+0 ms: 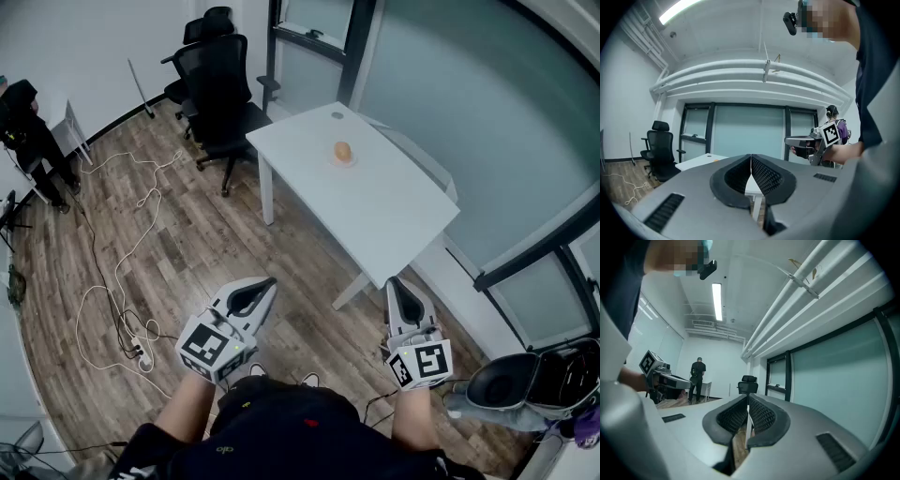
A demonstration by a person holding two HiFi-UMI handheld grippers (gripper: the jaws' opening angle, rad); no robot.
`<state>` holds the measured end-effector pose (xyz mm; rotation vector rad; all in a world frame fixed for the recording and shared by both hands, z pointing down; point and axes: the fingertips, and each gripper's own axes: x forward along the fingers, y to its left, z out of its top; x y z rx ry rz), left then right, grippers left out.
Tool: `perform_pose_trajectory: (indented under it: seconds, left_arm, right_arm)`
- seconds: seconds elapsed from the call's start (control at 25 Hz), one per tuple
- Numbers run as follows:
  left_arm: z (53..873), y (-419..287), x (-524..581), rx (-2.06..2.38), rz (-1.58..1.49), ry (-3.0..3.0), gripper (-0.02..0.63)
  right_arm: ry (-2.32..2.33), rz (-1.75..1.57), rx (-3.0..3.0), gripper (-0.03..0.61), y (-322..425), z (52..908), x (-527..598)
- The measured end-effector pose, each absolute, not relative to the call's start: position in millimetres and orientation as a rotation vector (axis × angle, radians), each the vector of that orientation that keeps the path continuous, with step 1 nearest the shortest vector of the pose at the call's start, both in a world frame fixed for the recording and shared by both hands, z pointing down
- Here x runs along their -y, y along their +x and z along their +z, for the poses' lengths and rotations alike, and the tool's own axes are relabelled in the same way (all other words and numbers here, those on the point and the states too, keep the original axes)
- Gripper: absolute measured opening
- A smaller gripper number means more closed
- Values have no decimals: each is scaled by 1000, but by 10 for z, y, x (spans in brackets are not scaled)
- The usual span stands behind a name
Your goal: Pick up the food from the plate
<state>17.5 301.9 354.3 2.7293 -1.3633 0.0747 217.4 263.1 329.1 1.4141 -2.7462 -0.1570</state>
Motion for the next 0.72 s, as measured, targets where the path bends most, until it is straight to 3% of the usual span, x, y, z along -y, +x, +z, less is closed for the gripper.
perform_pose_trajectory:
  seconds: [0.72]
  left_arm:
    - [3620, -251, -2927, 1317, 46, 2727, 23]
  right_arm:
    - [1387, -190, 2691, 34, 1647, 3331, -2479]
